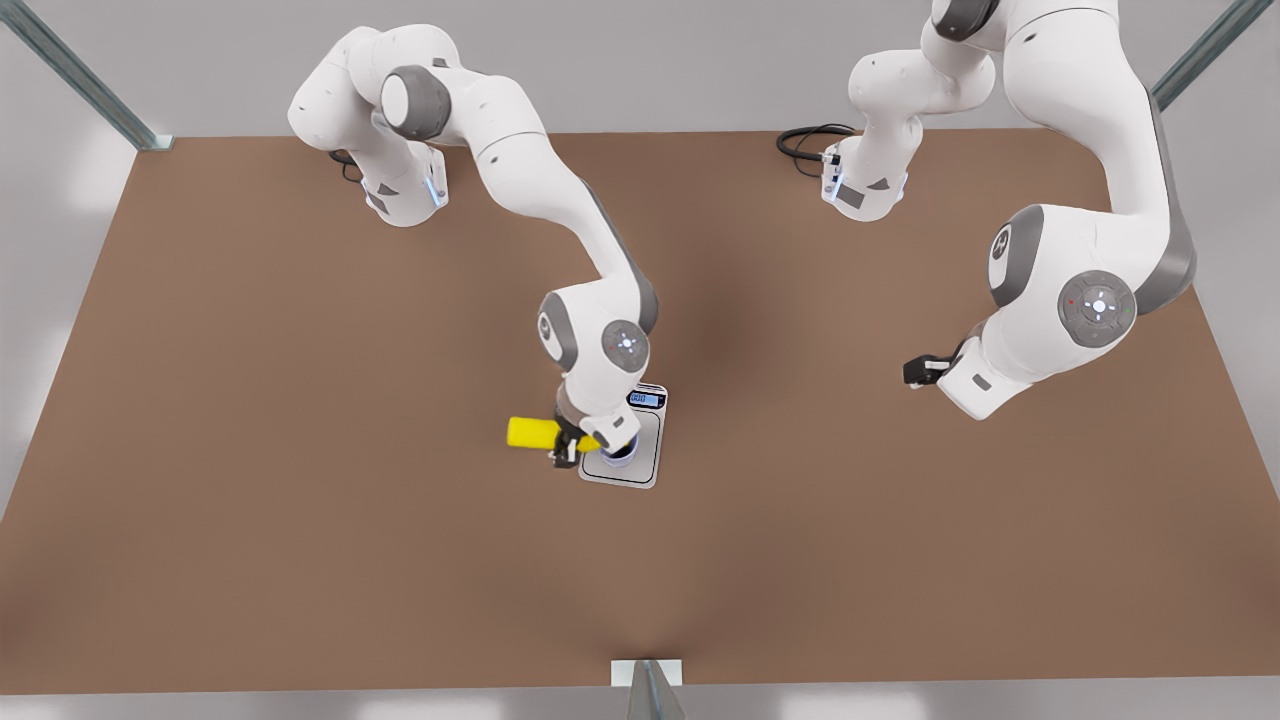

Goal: Move cup to the weight, pick up sauce bottle, pour sauce

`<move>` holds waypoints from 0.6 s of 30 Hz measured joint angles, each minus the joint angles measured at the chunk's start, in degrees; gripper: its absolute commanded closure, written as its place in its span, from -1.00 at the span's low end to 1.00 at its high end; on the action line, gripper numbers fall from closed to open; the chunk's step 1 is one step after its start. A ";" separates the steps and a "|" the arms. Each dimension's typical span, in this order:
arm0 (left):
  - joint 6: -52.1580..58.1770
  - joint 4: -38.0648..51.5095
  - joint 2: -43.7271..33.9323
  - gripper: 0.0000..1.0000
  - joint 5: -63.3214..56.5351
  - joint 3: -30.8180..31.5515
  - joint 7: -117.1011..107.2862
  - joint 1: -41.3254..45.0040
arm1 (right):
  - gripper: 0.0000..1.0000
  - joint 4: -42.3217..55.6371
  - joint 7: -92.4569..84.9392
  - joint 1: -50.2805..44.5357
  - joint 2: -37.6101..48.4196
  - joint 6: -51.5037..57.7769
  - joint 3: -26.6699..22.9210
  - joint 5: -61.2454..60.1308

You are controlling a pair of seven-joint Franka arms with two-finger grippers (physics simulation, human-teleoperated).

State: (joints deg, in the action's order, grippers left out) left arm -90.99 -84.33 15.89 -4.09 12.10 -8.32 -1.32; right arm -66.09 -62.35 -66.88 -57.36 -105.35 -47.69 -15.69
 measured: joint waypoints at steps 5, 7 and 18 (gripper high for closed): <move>0.00 0.01 0.01 -1.00 0.00 0.00 0.98 0.00 | 0.00 -0.11 0.89 -0.09 -0.13 -0.39 0.26 0.87; -0.02 0.01 0.05 -1.00 0.00 0.00 1.30 -0.03 | 0.00 -0.11 1.18 -0.05 -0.13 -0.49 0.39 1.09; -0.07 0.01 0.08 -1.00 -0.03 -0.08 2.55 -0.01 | 0.00 -7.38 -0.70 13.46 6.69 2.64 2.13 -22.13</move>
State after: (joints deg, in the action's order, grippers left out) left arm -91.06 -84.31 15.97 -4.12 12.03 -5.77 -1.33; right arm -73.46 -63.05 -53.42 -50.67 -102.71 -45.56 -37.81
